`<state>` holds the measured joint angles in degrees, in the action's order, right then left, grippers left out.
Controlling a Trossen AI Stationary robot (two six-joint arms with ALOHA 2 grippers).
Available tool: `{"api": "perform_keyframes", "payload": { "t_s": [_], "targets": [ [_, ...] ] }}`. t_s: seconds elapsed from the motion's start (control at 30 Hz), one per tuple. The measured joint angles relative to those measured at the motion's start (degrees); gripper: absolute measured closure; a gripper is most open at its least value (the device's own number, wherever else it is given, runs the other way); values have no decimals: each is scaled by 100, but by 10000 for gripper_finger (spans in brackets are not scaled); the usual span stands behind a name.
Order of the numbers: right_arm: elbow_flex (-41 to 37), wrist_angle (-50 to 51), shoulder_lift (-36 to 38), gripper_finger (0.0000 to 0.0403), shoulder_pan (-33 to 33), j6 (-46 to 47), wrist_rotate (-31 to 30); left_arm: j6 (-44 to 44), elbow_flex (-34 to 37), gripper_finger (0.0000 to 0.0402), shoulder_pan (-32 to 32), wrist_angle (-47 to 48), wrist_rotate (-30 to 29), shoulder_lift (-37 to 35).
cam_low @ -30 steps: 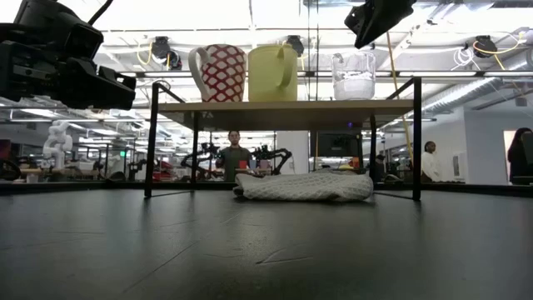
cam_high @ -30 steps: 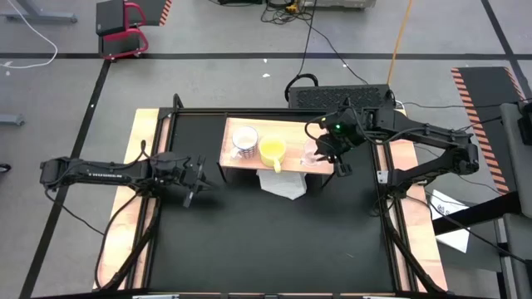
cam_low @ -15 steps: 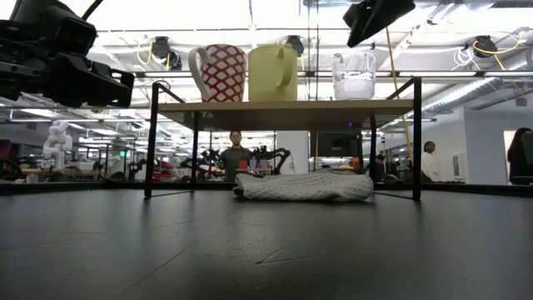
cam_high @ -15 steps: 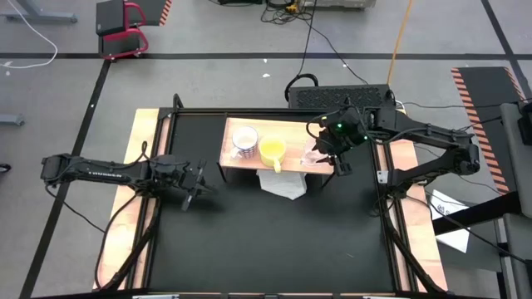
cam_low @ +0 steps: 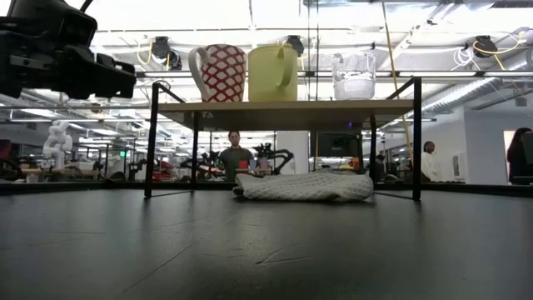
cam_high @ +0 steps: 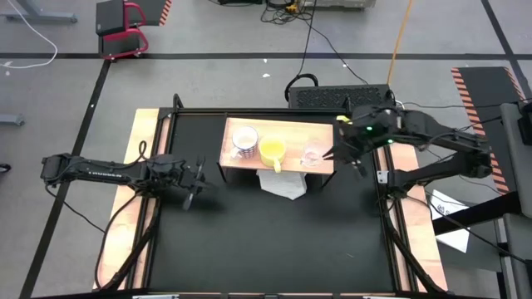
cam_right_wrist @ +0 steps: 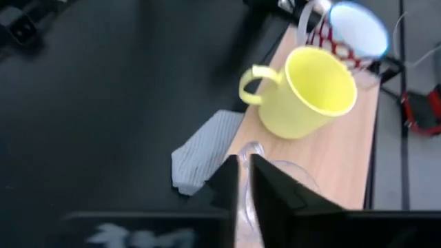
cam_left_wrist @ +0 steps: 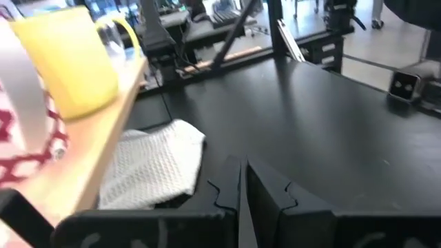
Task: Stack small to large cups/mugs on shelf
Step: Return to Home Position
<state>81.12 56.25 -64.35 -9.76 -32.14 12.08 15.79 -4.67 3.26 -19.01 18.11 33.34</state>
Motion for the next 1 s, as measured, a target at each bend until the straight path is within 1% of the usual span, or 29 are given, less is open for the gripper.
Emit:
{"api": "perform_keyframes", "payload": {
  "t_s": [0.03, 0.1, 0.4, 0.57, 0.77, 1.0],
  "targets": [
    [0, 7, 98, 382, 38, -4, -1, 4, 0, 376, 0, -65, -36, -3],
    [0, 16, 276, 395, 117, 56, 0, 0, 0, 376, 0, -182, -83, -7],
    [0, 159, 863, 402, 449, 435, 0, 17, 0, 376, -1, -333, -317, -150],
    [-28, 283, 1050, 402, 556, 639, -1, -307, 0, 376, -2, -314, -317, -398],
    [-532, 260, 1622, 403, 614, 829, -26, -448, 0, 376, -2, -149, -317, -737],
    [-1499, -275, 2847, 403, 612, 1399, -31, -505, -137, 376, -125, 622, -314, -1183]
  ]
}}
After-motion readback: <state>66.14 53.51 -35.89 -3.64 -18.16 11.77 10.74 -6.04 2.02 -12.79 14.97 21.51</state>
